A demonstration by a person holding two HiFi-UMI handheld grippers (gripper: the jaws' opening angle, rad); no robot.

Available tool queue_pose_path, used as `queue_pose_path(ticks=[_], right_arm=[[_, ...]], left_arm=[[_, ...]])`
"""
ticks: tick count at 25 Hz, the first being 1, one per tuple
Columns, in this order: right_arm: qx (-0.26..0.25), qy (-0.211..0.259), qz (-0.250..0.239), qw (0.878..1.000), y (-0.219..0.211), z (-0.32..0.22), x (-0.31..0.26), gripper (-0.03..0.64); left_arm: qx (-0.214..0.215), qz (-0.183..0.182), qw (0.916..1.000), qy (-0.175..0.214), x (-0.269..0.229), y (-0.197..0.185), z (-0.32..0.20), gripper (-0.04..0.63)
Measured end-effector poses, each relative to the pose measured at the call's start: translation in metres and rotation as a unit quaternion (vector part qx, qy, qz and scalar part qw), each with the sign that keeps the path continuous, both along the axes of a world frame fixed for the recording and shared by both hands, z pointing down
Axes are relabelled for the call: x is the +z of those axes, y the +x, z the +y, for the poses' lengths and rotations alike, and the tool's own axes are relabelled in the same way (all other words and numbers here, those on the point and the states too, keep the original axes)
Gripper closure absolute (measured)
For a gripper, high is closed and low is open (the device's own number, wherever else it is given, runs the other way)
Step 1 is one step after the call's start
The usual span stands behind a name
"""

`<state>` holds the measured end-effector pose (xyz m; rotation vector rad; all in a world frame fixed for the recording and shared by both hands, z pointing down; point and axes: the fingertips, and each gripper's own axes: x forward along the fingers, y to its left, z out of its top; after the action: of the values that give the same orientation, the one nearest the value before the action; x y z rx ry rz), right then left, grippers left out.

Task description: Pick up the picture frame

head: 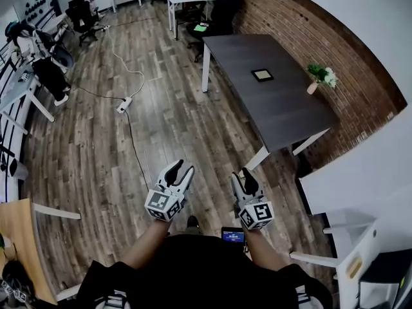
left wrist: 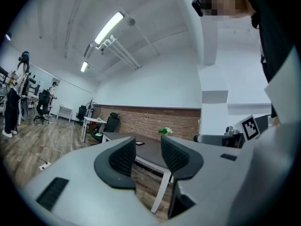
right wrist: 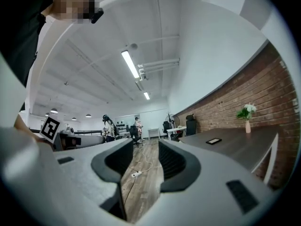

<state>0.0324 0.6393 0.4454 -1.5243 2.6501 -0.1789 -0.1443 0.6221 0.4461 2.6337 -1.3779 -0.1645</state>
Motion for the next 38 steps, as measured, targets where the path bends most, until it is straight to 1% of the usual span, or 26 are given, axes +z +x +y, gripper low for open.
queue_pose_path(ticks=[5,8,13,16,20,24,29,34,38], right_arm=[[-0.004,0.007,0.006,1.0,-0.02,-0.06,-0.009,0.445],[-0.003,0.005,0.007,1.0,-0.021,-0.088,-0.01,0.446],[-0.006,0.008,-0.004,1.0,-0.018,-0.146,-0.003,0.446],[-0.012,0.01,-0.01,1.0,-0.016,-0.19,0.002,0.445],[-0.019,0.013,-0.013,1.0,-0.005,-0.262,0.003,0.445],[-0.024,0.016,-0.018,0.999,0.009,-0.339,-0.002,0.445],[-0.041,0.007,-0.023,0.999,0.023,-0.421,-0.006,0.445],[-0.055,0.012,-0.028,0.998,0.03,-0.481,-0.007,0.446],[-0.056,0.005,-0.03,0.998,0.032,-0.515,-0.002,0.445]], left_arm=[[-0.008,0.007,0.9999,-0.003,0.0,-0.024,-0.059,0.446],[-0.006,0.008,0.9999,-0.005,0.0,-0.026,-0.089,0.446],[-0.002,0.005,1.0,-0.004,0.005,-0.022,-0.147,0.446],[-0.005,0.0,1.0,0.001,0.006,-0.017,-0.19,0.446],[-0.011,-0.004,0.9999,0.002,0.005,-0.007,-0.257,0.446],[-0.019,0.001,0.9998,-0.004,-0.003,0.003,-0.331,0.446],[-0.032,-0.013,0.9994,-0.002,-0.02,0.017,-0.409,0.446],[-0.04,-0.019,0.999,-0.004,-0.021,0.026,-0.468,0.446],[-0.039,-0.023,0.999,-0.002,-0.022,0.028,-0.501,0.446]])
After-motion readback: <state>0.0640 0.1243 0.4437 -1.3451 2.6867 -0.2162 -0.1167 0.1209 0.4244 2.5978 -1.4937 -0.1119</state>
